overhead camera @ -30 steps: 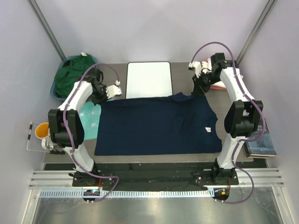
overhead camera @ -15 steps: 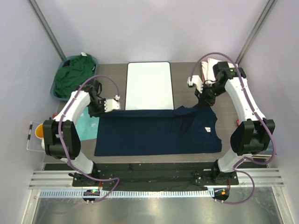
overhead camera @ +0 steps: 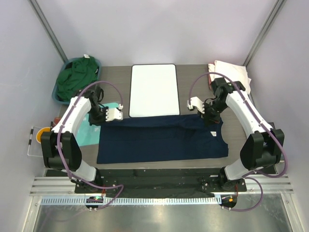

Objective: Fold and stack the t-shirts
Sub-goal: Fold the other side of the tshirt into a rectangle

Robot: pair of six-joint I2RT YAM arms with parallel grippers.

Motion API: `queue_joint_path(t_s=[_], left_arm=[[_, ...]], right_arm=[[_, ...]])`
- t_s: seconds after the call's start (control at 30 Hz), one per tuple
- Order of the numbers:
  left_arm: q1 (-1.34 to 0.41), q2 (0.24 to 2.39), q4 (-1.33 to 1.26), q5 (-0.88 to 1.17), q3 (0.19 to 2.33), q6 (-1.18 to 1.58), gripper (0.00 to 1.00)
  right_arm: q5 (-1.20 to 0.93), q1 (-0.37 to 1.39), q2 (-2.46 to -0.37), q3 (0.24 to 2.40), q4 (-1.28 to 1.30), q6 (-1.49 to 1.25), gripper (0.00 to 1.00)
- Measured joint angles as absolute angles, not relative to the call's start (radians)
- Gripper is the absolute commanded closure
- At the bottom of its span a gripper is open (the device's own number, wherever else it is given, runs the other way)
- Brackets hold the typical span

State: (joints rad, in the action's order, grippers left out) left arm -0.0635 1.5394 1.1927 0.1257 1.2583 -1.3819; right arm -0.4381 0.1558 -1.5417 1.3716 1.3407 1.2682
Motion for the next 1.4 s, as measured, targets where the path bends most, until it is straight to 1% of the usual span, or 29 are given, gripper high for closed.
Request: queue_joint_path(t_s=[0.17, 0.33, 0.7, 0.9, 1.3, 1.4], left_arm=[[-0.064, 1.506, 1.231, 0.128, 1.229, -1.418, 1.0], [-0.064, 1.454, 1.254, 0.126, 1.155, -1.455, 1.0], [-0.064, 1.446, 1.249, 0.112, 1.102, -1.483, 1.0], [-0.064, 1.43, 1.246, 0.102, 1.067, -1.501, 1.0], [-0.065, 1.395, 1.251, 0.106, 1.01, -1.504, 0.99], [-0.071, 1.395, 1.258, 0.11, 1.008, -1.504, 0.61]], right_arm=[[-0.397, 0.161, -1.506, 1.367, 1.341, 1.296, 0.99], [-0.368, 0.17, -1.493, 1.351, 1.339, 1.309, 0.99], [-0.309, 0.268, -1.458, 1.177, 1.335, 1.327, 0.99], [-0.288, 0.308, -1.452, 1.128, 1.334, 1.326, 0.99], [-0.262, 0.33, -1.448, 1.065, 1.329, 1.319, 0.99], [-0.253, 0.333, -1.448, 1.051, 1.328, 1.319, 0.73]])
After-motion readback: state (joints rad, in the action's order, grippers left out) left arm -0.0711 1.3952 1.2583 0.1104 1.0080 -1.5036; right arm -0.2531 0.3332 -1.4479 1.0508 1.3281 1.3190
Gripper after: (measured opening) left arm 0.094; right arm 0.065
